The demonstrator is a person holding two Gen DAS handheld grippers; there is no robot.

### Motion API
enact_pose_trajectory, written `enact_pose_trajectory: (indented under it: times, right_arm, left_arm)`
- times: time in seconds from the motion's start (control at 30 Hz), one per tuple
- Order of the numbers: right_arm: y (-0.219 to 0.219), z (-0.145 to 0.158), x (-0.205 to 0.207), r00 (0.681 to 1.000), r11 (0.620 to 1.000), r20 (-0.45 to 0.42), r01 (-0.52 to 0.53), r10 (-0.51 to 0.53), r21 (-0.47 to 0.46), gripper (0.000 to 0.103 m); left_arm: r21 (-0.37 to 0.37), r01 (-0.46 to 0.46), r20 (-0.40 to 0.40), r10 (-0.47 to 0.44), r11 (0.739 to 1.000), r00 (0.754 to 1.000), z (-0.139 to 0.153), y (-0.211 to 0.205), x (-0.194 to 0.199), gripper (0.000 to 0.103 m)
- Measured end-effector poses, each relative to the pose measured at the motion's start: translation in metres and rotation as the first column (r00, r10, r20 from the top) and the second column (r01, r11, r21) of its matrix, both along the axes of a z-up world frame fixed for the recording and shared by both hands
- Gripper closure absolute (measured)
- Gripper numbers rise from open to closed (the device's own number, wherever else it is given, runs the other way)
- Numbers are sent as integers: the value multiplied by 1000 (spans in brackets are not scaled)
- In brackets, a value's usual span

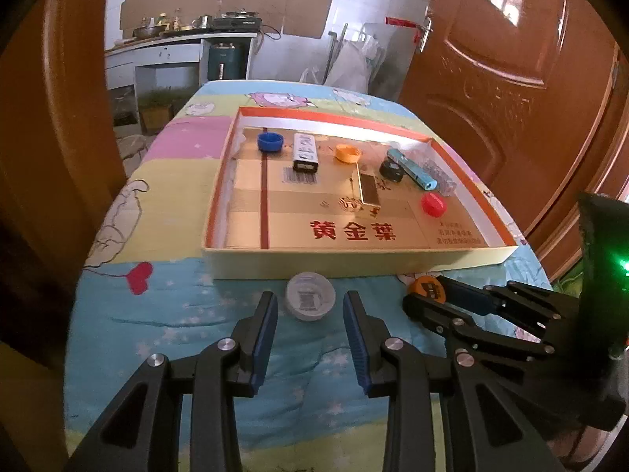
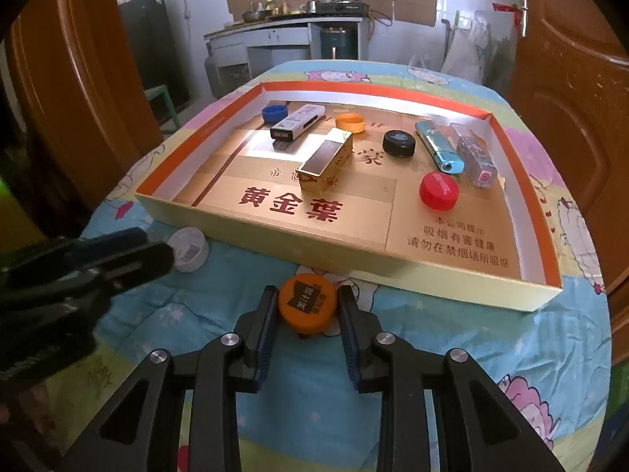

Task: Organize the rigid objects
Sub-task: 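Grasp the orange cap with the right tool while the left tool grasps the white cap, then carry the orange cap and white cap up over the box lid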

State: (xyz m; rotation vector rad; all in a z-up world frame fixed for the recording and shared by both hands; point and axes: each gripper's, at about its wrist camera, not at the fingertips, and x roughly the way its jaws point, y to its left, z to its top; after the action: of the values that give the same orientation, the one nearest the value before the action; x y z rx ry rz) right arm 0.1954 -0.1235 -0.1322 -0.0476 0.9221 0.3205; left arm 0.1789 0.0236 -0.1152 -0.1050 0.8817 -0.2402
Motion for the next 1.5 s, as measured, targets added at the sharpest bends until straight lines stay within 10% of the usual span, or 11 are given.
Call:
enact_pose_trajectory:
  times: [0.63, 1.5]
  right_arm:
    - [-7, -1, -2, 1000, 1000, 11, -6, 6, 27, 72]
    - [-8, 12, -17, 1000, 999, 22, 6, -7, 36, 72]
  left_arm:
    - [124, 4, -7, -3, 992, 1000, -17, -24, 16, 68]
    - [23, -18, 48, 17, 1000, 999, 9, -9, 2, 72]
